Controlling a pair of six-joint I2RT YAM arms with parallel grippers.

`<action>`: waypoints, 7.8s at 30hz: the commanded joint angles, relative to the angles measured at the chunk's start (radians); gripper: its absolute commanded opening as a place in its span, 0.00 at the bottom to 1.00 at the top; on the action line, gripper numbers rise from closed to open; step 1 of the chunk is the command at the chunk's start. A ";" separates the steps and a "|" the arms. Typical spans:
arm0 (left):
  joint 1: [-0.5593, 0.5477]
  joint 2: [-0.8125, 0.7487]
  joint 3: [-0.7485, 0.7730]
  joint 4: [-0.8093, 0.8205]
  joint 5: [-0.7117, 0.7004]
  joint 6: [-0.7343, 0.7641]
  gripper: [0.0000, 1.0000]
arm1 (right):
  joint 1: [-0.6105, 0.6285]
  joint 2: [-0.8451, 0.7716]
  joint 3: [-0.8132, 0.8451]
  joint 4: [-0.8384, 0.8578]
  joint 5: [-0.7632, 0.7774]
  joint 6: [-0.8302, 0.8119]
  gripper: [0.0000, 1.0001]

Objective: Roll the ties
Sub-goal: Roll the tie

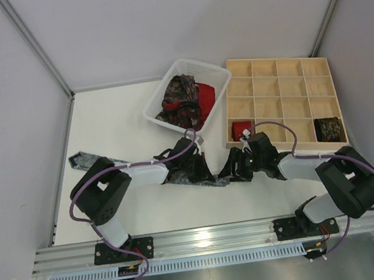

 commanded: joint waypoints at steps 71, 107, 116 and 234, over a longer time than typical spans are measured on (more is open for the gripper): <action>-0.096 0.062 0.082 0.018 0.070 -0.031 0.02 | 0.270 -0.076 0.302 -0.691 0.352 0.015 0.00; -0.064 -0.099 0.041 -0.217 -0.183 0.090 0.08 | 0.339 0.207 0.465 -0.761 0.419 -0.017 0.00; -0.030 -0.057 -0.013 -0.169 -0.156 0.092 0.06 | 0.345 0.253 0.517 -0.774 0.402 -0.034 0.00; -0.018 -0.234 -0.031 -0.250 -0.165 0.084 0.01 | 0.210 0.102 0.198 -0.200 0.088 -0.044 0.00</action>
